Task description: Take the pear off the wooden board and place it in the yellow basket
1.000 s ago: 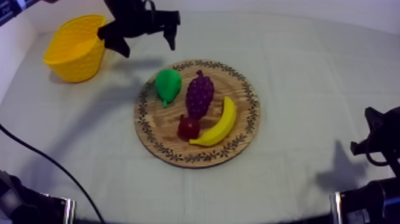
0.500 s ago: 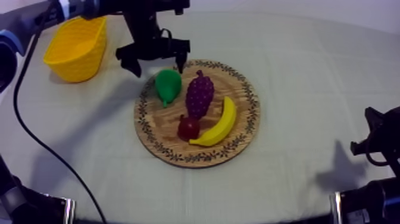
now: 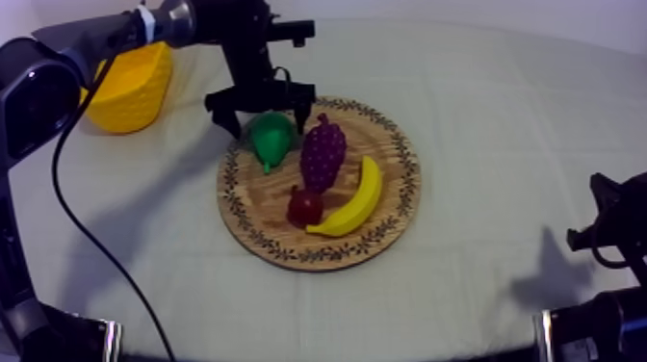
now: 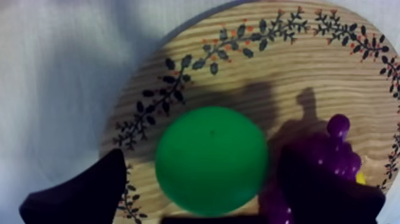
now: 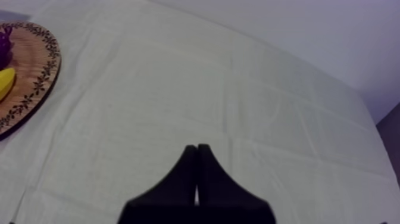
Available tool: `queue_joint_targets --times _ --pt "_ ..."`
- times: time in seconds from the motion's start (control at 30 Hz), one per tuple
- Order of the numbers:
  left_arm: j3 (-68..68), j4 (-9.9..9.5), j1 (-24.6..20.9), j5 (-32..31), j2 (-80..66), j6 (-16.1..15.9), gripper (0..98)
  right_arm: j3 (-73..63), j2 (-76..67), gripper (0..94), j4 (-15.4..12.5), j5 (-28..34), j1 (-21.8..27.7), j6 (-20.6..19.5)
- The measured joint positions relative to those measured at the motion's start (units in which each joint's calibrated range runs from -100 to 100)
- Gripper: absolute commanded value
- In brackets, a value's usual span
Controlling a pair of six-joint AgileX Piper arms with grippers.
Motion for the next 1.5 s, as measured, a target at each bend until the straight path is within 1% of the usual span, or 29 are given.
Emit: queue_joint_targets --times 0.07,0.23,0.33,0.47,0.57,0.7,0.9,1.17,1.3,1.5 --pt "-0.7 0.05 0.0 -0.1 0.8 -0.4 86.8 0.0 0.0 0.4 0.0 0.0 0.0 0.0" --pt "-0.9 0.52 0.2 0.0 1.7 -1.1 70.2 0.0 0.0 0.4 0.0 0.0 0.0 0.0" --pt "-0.9 0.72 0.3 0.0 1.9 -1.4 61.8 0.0 0.0 0.4 0.0 0.1 0.0 0.0" --pt "-0.4 0.93 0.4 0.0 1.9 -1.6 53.2 0.0 0.0 0.4 0.0 0.1 0.0 0.2" --pt "0.2 0.96 0.5 -0.1 1.7 -1.8 49.0 0.0 0.0 0.4 0.0 0.1 0.0 -0.1" --pt "0.8 0.91 0.6 -0.1 1.1 -2.0 46.5 0.0 0.0 0.4 0.0 0.1 0.0 -0.1" --pt "2.5 0.84 0.6 0.3 -2.7 -2.5 45.9 0.0 0.0 0.4 0.0 0.1 0.0 -0.1" --pt "1.4 0.64 1.1 4.2 -10.4 -2.9 46.9 0.0 0.0 0.4 0.0 0.1 0.0 0.0" --pt "-0.1 -0.06 1.3 6.5 -14.5 -3.4 46.3 0.0 0.0 0.4 0.0 0.1 0.0 0.0" --pt "-3.2 -1.85 1.6 11.2 -19.6 -4.3 45.4 0.0 0.0 0.4 0.0 0.1 0.0 0.0"
